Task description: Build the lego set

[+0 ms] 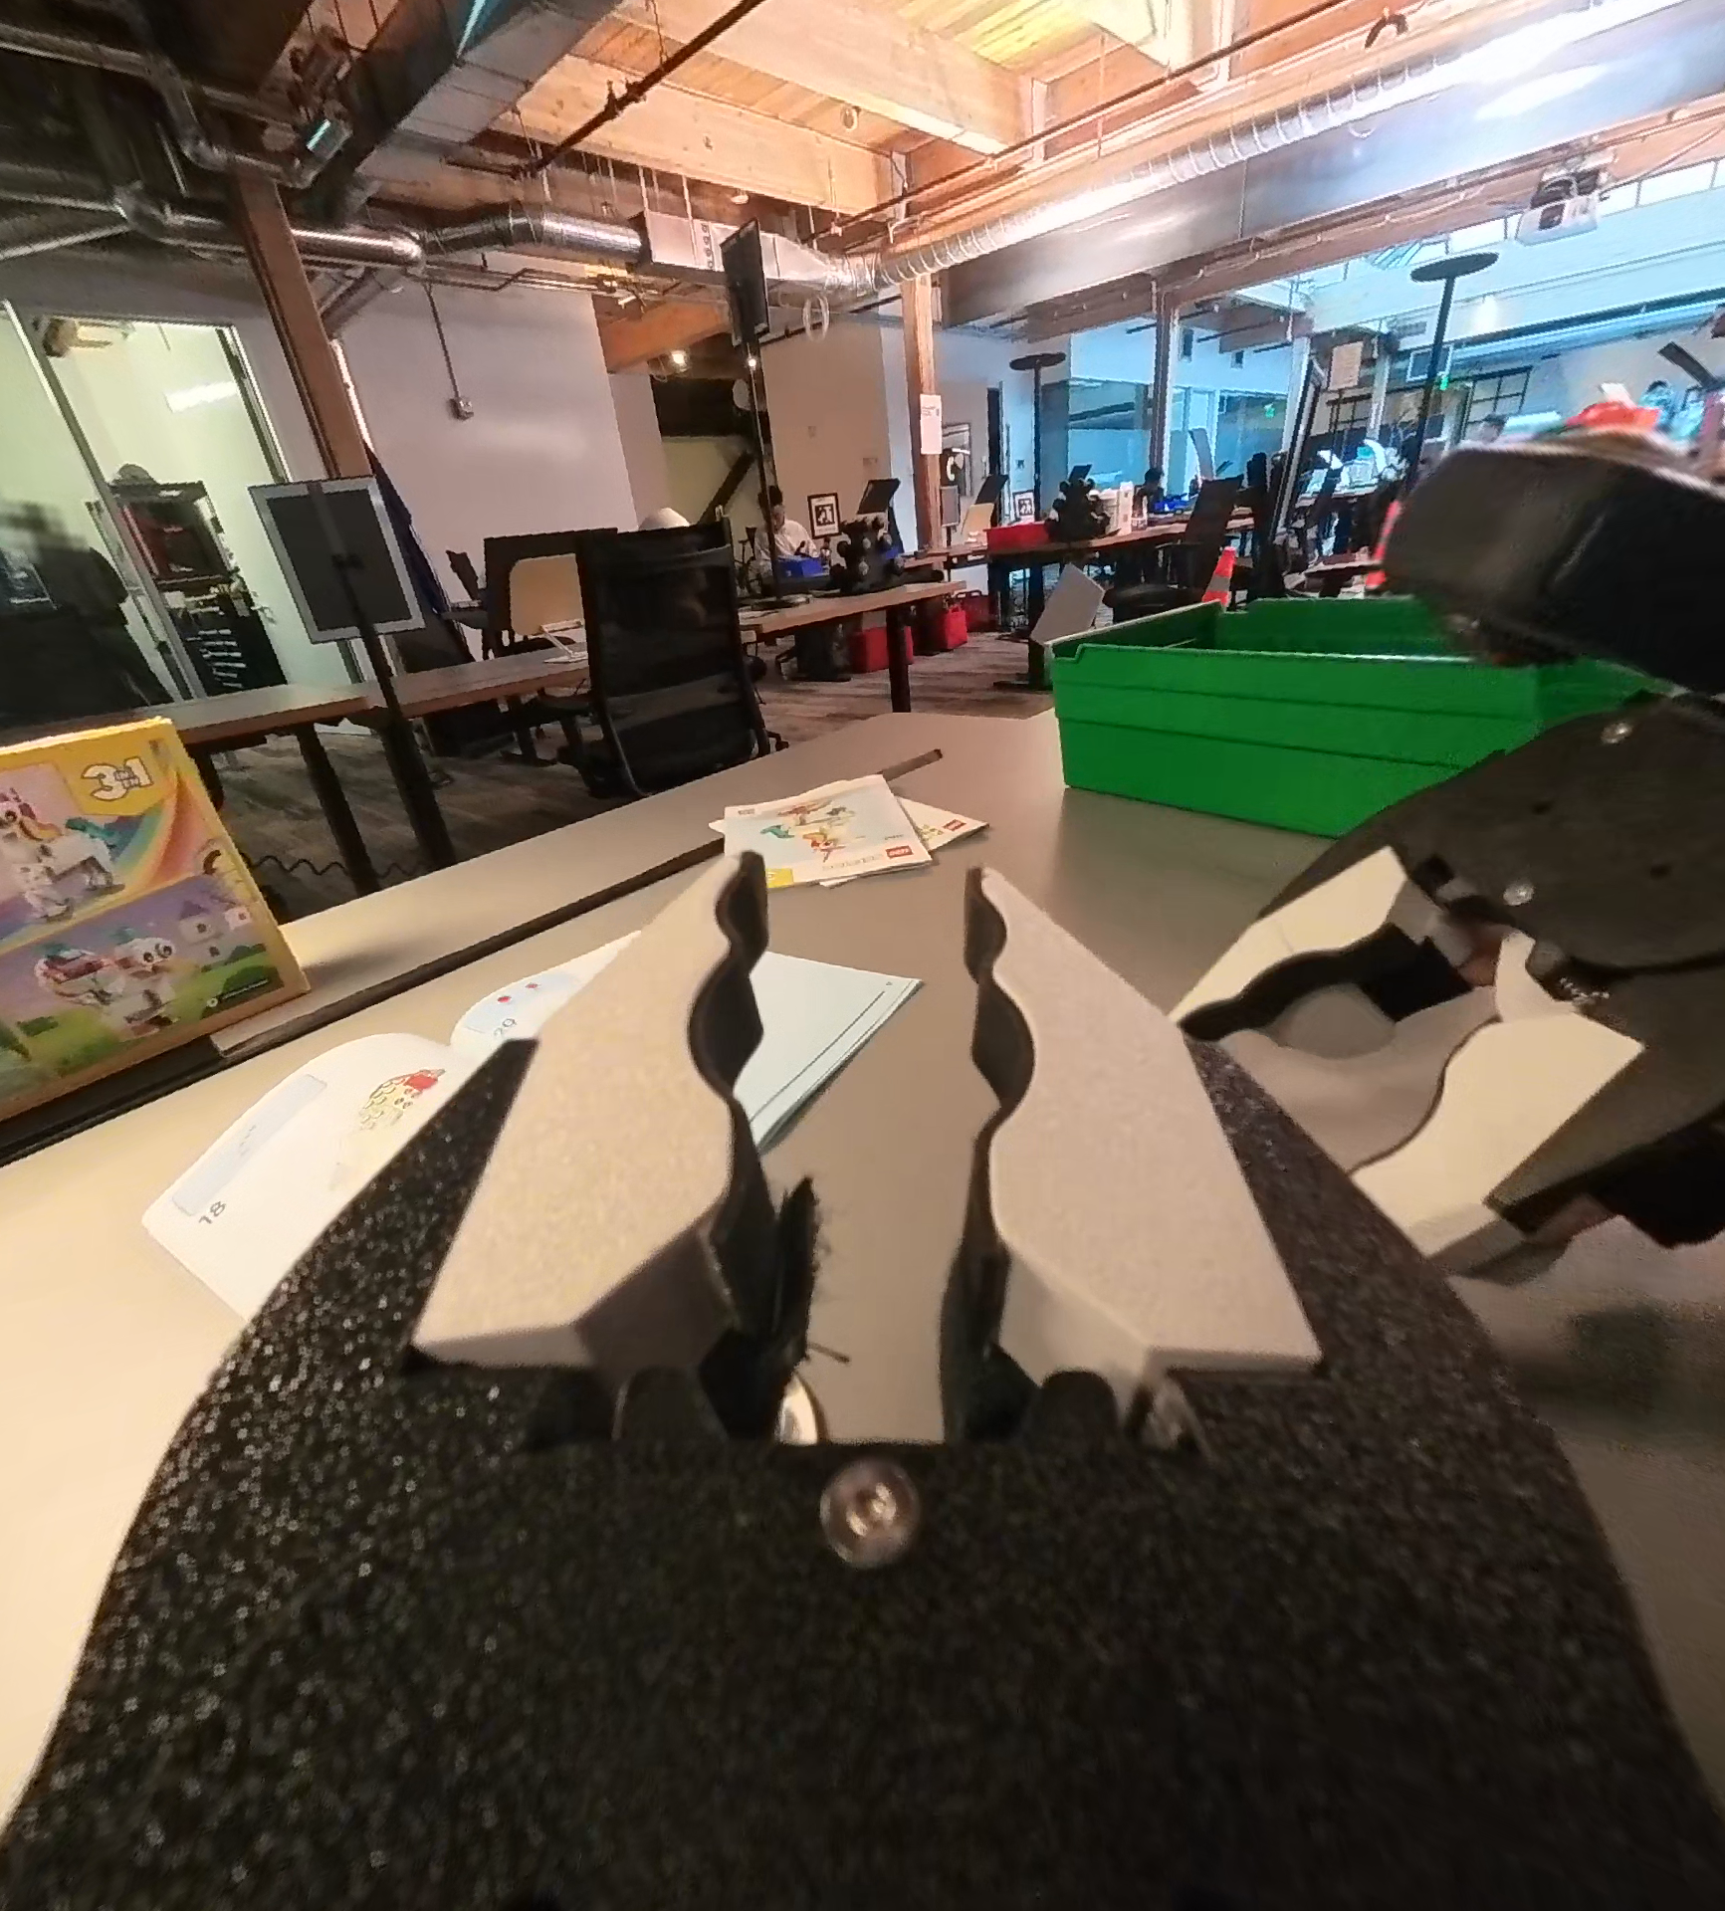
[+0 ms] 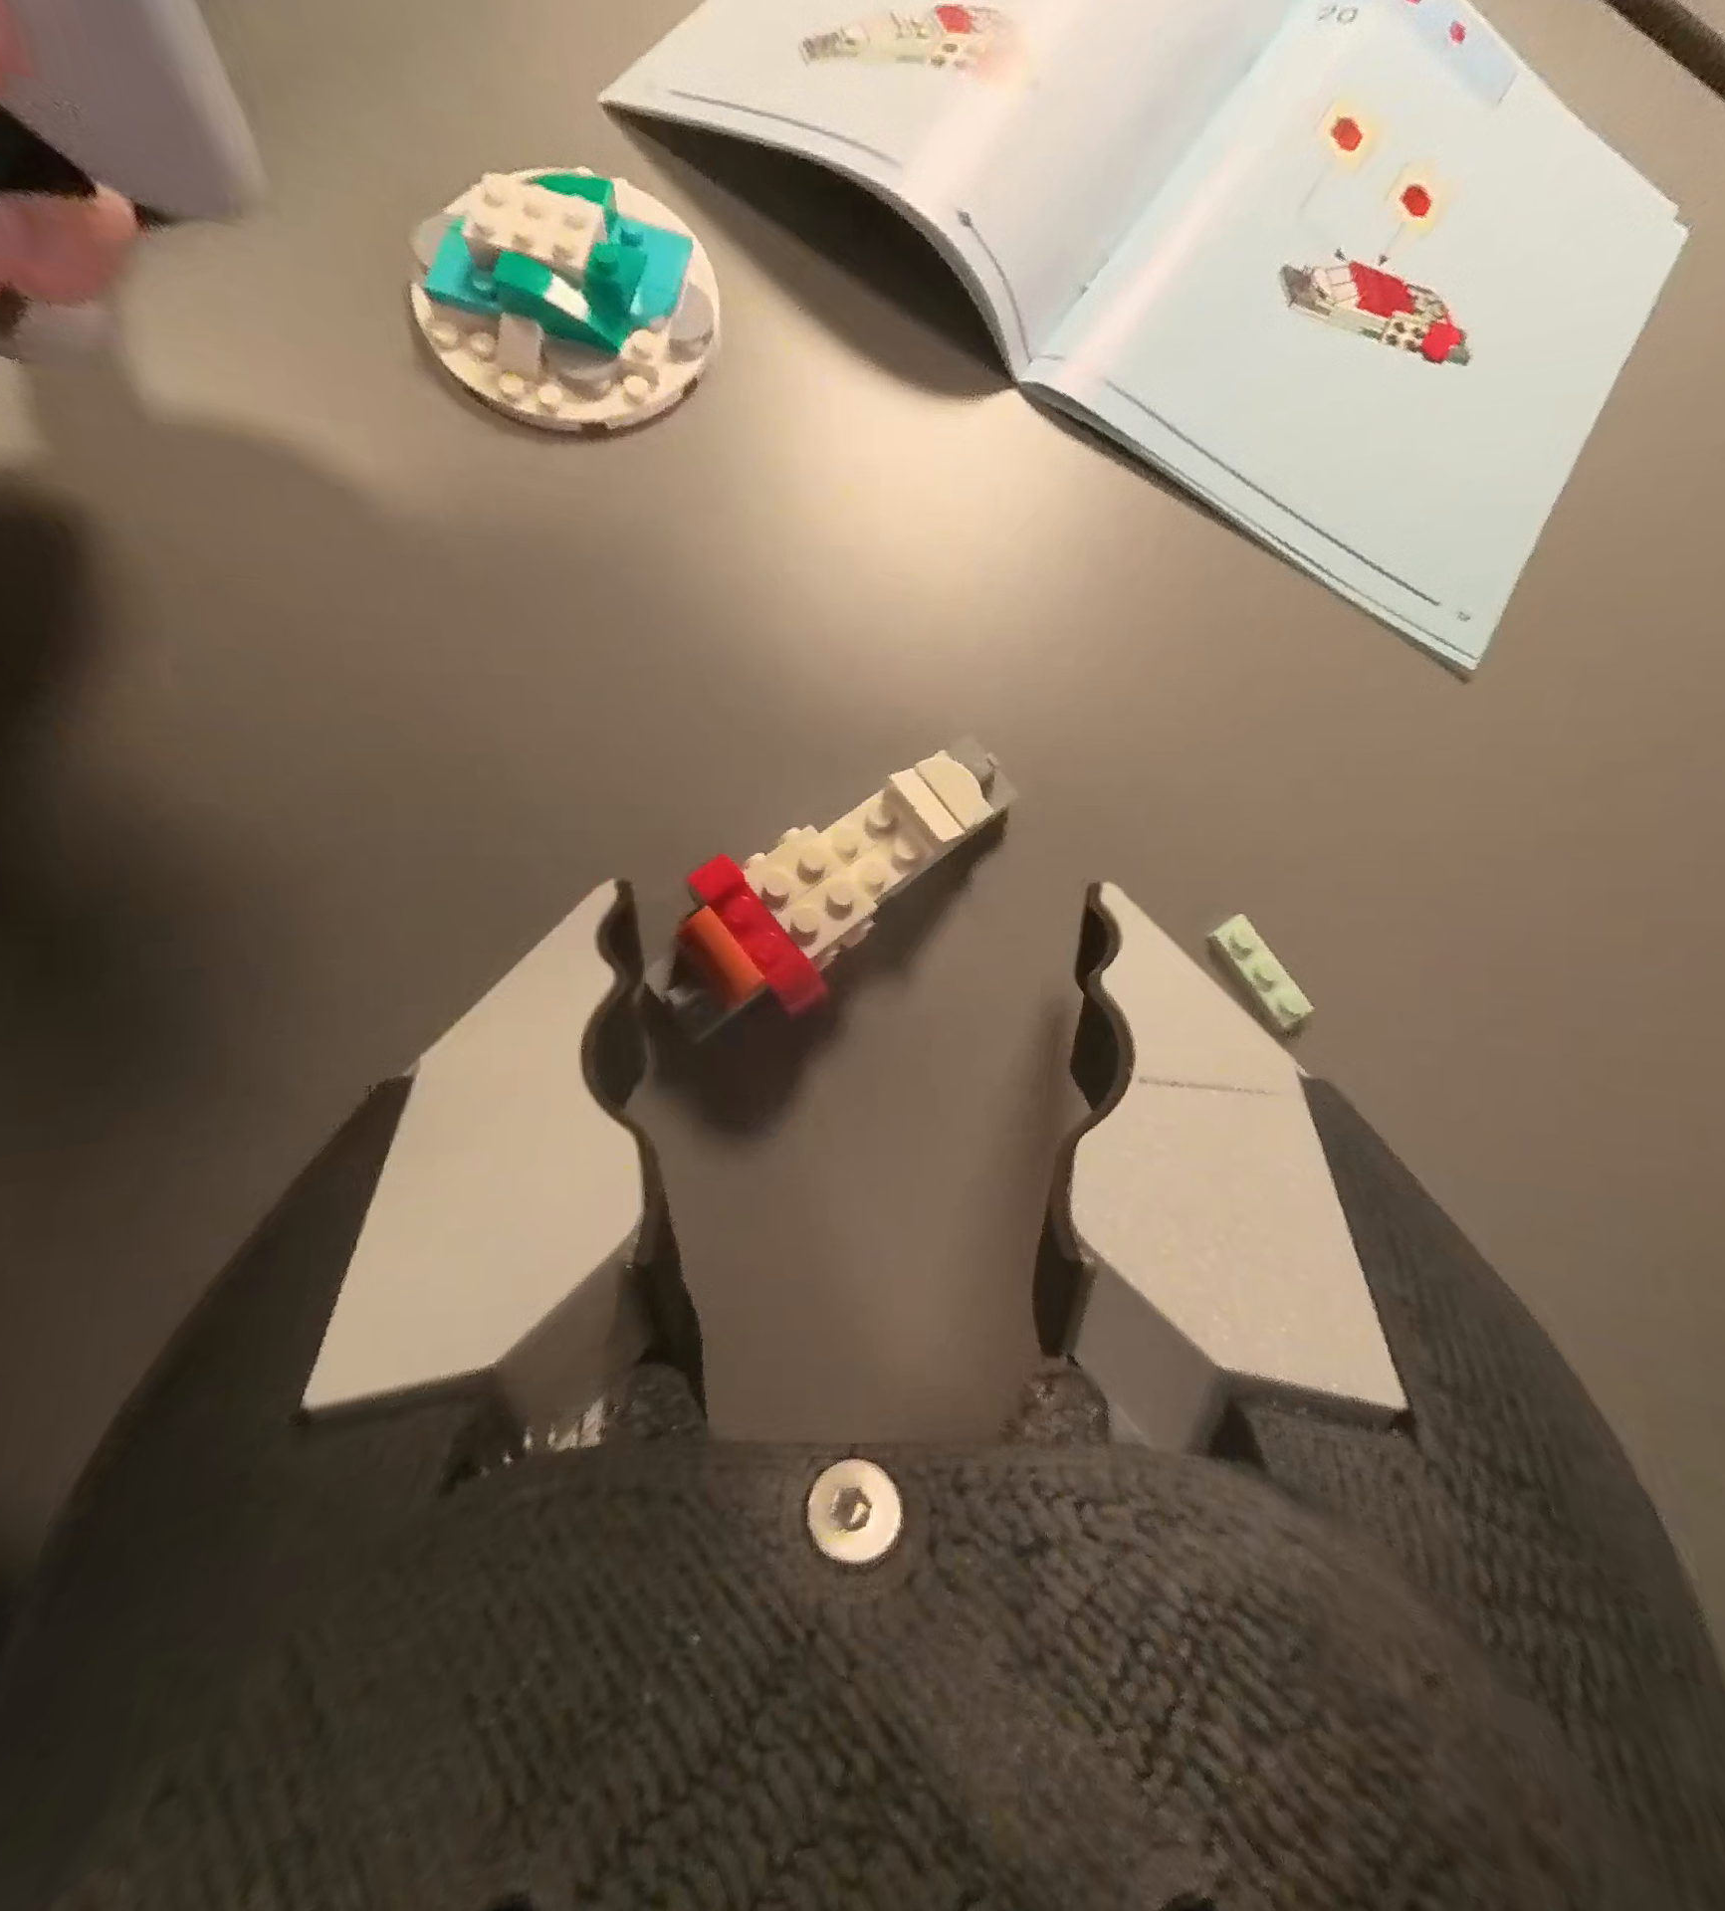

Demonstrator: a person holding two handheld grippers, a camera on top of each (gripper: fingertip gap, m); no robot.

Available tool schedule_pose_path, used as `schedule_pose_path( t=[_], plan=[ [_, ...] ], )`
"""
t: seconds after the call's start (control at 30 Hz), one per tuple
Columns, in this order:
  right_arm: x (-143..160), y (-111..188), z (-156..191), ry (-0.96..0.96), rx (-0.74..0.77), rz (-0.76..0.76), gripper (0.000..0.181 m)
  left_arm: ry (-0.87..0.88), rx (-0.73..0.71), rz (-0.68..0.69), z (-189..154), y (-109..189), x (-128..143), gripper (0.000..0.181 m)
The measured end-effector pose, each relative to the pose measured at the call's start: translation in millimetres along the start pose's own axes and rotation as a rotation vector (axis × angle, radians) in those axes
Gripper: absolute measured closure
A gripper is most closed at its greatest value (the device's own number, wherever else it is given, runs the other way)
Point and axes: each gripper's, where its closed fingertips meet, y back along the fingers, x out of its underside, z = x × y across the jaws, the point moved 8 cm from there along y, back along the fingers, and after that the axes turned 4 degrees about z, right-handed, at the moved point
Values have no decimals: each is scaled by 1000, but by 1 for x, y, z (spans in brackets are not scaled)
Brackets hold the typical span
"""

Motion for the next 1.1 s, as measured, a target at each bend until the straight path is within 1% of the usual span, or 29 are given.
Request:
schedule_pose_path(
  t=[0.03, 0.23, 0.27, 0.37, 0.43, 0.73, 0.87, 0.93, 1.0, 1.1],
  plan=[
    [1, 1, -2, 7, 13, 12, 99, -3, -1, 4, 0, 0, 1, 145],
    [10, 11, -30, 37, 103, 69, 110, -11, -4, 0, 1, 1, -1, 146],
    [10, 11, -33, 44, 94, 65, 111, -13, -5, 0, 1, 1, -2, 147],
    [8, 9, -30, 90, -26, 46, 116, -16, -7, 4, 1, 1, -1, 148],
    [3, 7, -25, 107, -77, 32, 120, -13, -7, 11, 1, 1, 0, 148],
    [-4, -4, -25, 114, -143, 73, 151, -73, -10, 54, 1, 2, 4, 148],
    [-8, -5, -27, 169, -188, 72, 152, -110, 1, 82, 1, 2, 6, 148],
    [-14, -1, -28, 218, -242, 36, 152, -128, 50, 90, -1, 2, 7, 144],
    [-24, 4, -31, 264, -296, -15, 152, -130, 149, 105, -5, 3, 9, 137],
    [-37, 13, -35, 352, -379, -74, 153, -73, 298, 161, -11, 1, 17, 120]
  ],
)
